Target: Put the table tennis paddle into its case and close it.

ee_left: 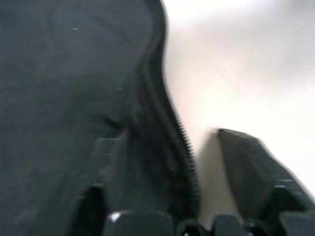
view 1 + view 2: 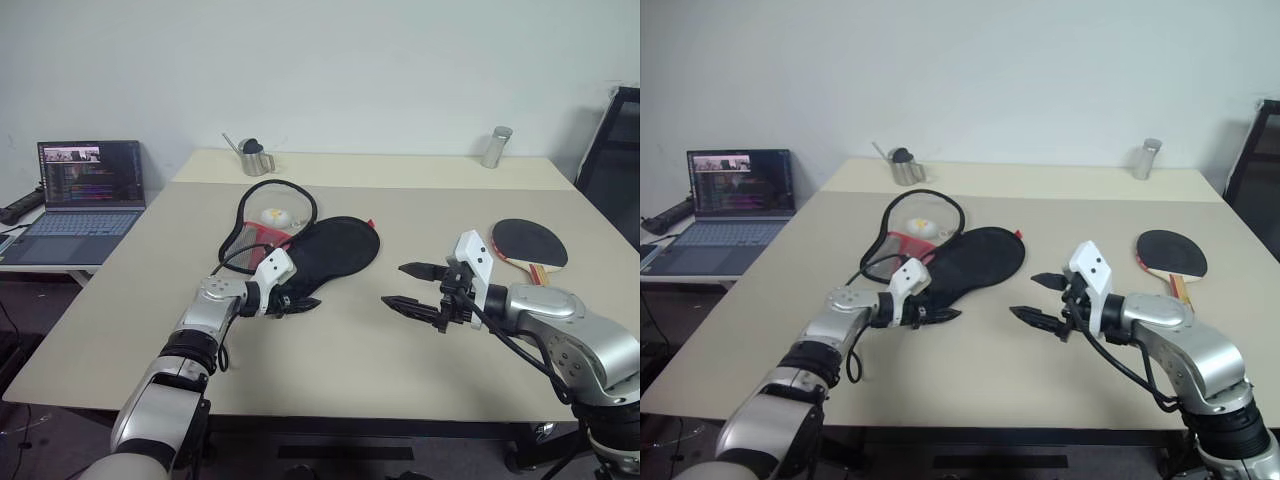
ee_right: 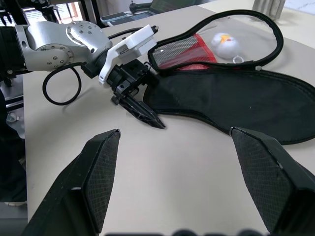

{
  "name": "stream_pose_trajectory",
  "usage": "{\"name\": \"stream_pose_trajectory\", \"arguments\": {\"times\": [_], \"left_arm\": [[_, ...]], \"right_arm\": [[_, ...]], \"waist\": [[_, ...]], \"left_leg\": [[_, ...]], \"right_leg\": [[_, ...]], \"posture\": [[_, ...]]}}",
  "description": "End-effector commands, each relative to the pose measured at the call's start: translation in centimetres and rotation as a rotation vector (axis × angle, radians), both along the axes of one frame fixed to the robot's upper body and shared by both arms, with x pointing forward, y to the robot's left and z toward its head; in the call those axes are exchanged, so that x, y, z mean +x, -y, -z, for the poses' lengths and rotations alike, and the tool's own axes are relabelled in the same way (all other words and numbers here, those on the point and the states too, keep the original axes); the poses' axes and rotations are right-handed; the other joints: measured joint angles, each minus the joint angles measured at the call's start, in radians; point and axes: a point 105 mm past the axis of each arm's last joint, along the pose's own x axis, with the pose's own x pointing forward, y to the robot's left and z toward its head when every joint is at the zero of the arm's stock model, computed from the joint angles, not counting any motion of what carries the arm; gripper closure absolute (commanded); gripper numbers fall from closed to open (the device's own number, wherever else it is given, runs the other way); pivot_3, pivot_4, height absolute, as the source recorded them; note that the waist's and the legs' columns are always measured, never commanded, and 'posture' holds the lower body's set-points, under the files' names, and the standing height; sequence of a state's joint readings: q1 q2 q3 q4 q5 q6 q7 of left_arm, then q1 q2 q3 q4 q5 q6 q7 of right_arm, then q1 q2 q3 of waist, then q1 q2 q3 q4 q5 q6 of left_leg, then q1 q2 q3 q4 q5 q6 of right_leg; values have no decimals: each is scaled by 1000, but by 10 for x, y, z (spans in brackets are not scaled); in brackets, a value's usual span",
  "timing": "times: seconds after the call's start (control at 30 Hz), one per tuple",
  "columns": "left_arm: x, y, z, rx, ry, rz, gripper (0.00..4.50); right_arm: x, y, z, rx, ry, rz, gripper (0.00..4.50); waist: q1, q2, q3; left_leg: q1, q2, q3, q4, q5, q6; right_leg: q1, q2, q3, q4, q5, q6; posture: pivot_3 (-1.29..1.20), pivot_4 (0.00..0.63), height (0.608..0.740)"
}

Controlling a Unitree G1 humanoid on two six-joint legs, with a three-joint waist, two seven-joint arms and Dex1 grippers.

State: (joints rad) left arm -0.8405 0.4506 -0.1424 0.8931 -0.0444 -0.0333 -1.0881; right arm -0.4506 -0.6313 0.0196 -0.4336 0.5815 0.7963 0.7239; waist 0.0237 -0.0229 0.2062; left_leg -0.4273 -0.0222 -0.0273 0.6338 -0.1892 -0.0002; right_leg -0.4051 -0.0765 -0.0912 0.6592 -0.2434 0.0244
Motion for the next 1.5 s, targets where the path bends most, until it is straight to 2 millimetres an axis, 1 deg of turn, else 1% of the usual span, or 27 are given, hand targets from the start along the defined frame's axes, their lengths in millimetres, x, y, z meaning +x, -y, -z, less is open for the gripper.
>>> {"name": "stream_pose_trajectory", "arguments": {"times": [0.03, 0.17, 0.2, 0.33, 0.47, 0.57, 0.67, 0.73, 0.93, 1.03, 1.1, 1.2, 1.3, 1.4, 1.43, 1.5], "left_arm": [[-4, 11, 0, 11, -11, 68, 2906], [-6, 13, -2, 8, -6, 84, 4389], [-6, 15, -5, -8, -4, 79, 4453], [-9, 23, -16, -66, 1, 61, 4453], [-22, 48, -25, -170, -32, 50, 4453], [-23, 73, -32, -273, -67, -17, 4453], [-16, 101, -37, -401, -133, -132, 4453], [-8, 118, -35, -414, -138, -188, 4453], [11, 146, -34, -414, -143, -270, 4453], [12, 160, -34, -415, -159, -255, 4453], [12, 166, -35, -424, -166, -242, 4453], [13, 167, -37, -428, -154, -225, 3697], [13, 160, -39, -417, -130, -217, 2669], [8, 148, -41, -412, -127, -204, 1618], [6, 146, -42, -408, -125, -199, 1171], [-5, 127, -42, -357, -75, -158, 484]], "right_arm": [[-4, -1, -19, 18, 71, -10, 580], [-5, 0, -19, 20, 76, -1, 580], [-4, 1, -20, 21, 78, 3, 580], [-3, 4, -21, 23, 84, 20, 580], [-2, 11, -21, 18, 85, 45, 580], [1, 19, -22, 7, 84, 67, 580], [2, 29, -21, -17, 78, 86, 580], [3, 34, -21, -34, 79, 97, 580], [3, 40, -25, -49, 86, 120, 580], [2, 41, -26, -53, 87, 131, 580], [1, 41, -27, -50, 87, 137, 580], [0, 41, -27, -46, 86, 145, 580], [0, 43, -26, -40, 80, 156, 580], [3, 44, -24, -34, 68, 172, 580], [3, 45, -24, -32, 65, 176, 580], [12, 46, -24, -9, 56, 214, 580]], "waist": [[0, 0, 0], [0, 0, 0], [0, 0, 0], [0, 0, 0], [-1, 0, 0], [1, 0, 0], [1, 0, 0], [1, -1, 0], [-3, -1, 0], [-2, -1, 1], [0, -1, 1], [0, -1, 1], [-1, -1, 1], [-4, -1, 1], [-4, -1, 1], [-8, -1, 1]], "left_leg": [[0, 0, 0, 0, 0, 0], [0, 0, 0, 0, 0, 0], [0, 0, 0, 0, 0, 0], [0, 0, 0, 0, 0, 0], [-1, 0, 0, 0, 0, 0], [-2, 0, -2, 2, 0, 0], [-5, 0, -5, 7, 0, 1], [-5, -1, -5, 10, -1, 2], [-5, 0, -2, 11, -1, 2], [-5, 0, -2, 11, -1, 2], [-5, 0, -1, 11, -1, 3], [-6, 0, 0, 11, -2, 3], [-6, 0, 0, 11, -2, 4], [-5, 0, 0, 11, -2, 4], [-5, 0, 0, 11, -2, 4], [-5, 1, 0, 11, -2, 4]], "right_leg": [[0, 0, 0, 0, 0, 0], [0, 0, 0, 0, 0, 0], [0, 0, 0, 0, 0, 0], [0, 0, 1, 0, 0, 0], [0, 0, 2, 0, 0, 0], [0, 0, 2, 0, 0, 0], [0, 0, 0, 1, 1, 0], [0, 0, 1, 2, 1, 1], [0, 1, 0, 2, 4, 2], [0, 1, 0, 1, 4, 2], [0, 1, 0, 0, 5, 2], [0, 1, 1, -1, 5, 2], [0, 1, 1, -1, 5, 2], [0, 1, 1, -1, 5, 2], [0, 1, 1, 0, 5, 2], [-1, 1, 1, 0, 5, 2]], "posture": [[0, 150, 740], [0, 150, 740], [0, 150, 740], [0, 150, 740], [0, 150, 740], [0, 150, 740], [0, 150, 740], [0, 150, 740], [0, 150, 740], [0, 150, 740], [0, 150, 740], [0, 150, 740], [0, 150, 740], [0, 150, 740], [0, 150, 740], [0, 150, 740]]}}
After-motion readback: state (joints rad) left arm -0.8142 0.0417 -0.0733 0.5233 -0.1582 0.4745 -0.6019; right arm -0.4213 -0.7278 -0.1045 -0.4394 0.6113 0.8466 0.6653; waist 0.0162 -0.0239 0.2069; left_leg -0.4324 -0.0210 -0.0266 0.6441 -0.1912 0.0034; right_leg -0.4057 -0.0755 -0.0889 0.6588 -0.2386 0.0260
